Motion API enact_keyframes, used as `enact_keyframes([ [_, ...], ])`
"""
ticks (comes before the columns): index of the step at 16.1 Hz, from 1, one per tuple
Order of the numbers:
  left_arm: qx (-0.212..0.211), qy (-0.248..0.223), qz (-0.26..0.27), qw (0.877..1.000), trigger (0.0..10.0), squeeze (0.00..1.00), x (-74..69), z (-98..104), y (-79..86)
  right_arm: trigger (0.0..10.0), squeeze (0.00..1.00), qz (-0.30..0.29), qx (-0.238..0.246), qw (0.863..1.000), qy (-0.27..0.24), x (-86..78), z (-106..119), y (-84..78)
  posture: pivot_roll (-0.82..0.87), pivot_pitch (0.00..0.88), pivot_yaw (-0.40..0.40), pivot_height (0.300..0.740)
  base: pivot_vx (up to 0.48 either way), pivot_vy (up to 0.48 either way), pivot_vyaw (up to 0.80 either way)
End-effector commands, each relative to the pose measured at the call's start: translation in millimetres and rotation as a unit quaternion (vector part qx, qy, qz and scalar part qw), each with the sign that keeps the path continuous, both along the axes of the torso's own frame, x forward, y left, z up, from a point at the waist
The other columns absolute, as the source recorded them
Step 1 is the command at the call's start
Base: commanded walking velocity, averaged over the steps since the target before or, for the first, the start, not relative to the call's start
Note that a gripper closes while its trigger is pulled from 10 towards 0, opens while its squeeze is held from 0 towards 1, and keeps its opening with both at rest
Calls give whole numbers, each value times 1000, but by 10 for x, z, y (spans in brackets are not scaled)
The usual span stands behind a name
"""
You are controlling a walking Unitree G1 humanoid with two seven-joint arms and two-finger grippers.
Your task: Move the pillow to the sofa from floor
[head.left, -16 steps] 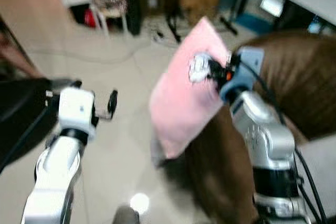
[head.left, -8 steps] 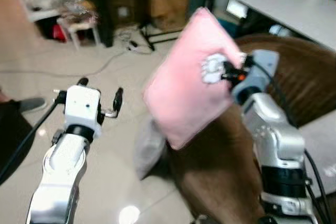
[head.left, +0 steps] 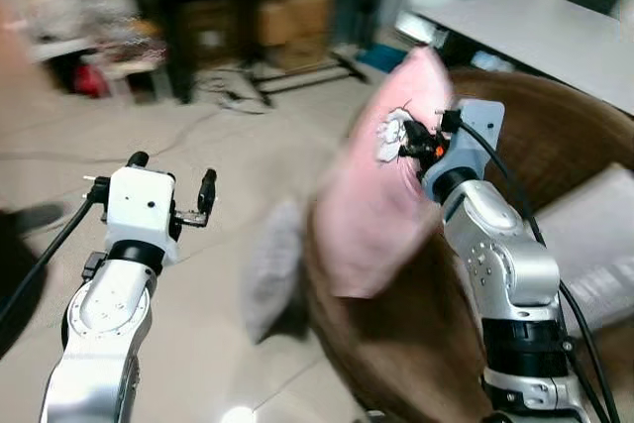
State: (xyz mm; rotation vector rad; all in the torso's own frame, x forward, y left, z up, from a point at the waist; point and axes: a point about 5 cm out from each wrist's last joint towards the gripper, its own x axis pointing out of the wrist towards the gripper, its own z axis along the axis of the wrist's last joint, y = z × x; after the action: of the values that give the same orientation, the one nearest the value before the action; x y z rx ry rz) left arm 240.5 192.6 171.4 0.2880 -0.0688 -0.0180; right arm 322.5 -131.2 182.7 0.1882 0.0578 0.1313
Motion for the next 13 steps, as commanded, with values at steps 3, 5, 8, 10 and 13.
enact_keyframes([
  [3,6,1,0,1000,10000,0,-8,-6,-9,10000,0,-1,-5,1000,-28,-14,117,18,24,0,-40,740,0,0,-800],
  [5,7,2,0,1000,10000,0,-9,-8,-8,10000,0,1,-6,1000,-26,-15,105,36,25,0,-39,740,0,0,-800],
  [8,3,3,9,1000,10000,0,-9,-11,18,10000,0,31,-18,999,-11,-37,41,106,28,0,-39,740,0,0,-800],
  [10,4,2,3,1000,10000,0,-19,-8,17,10000,0,40,-19,999,-4,-55,6,144,31,0,-40,740,0,0,-800],
  [13,-1,4,0,1000,10000,0,-40,-13,35,10000,0,53,-21,998,-1,-68,-17,193,31,0,-38,740,0,0,-800],
])
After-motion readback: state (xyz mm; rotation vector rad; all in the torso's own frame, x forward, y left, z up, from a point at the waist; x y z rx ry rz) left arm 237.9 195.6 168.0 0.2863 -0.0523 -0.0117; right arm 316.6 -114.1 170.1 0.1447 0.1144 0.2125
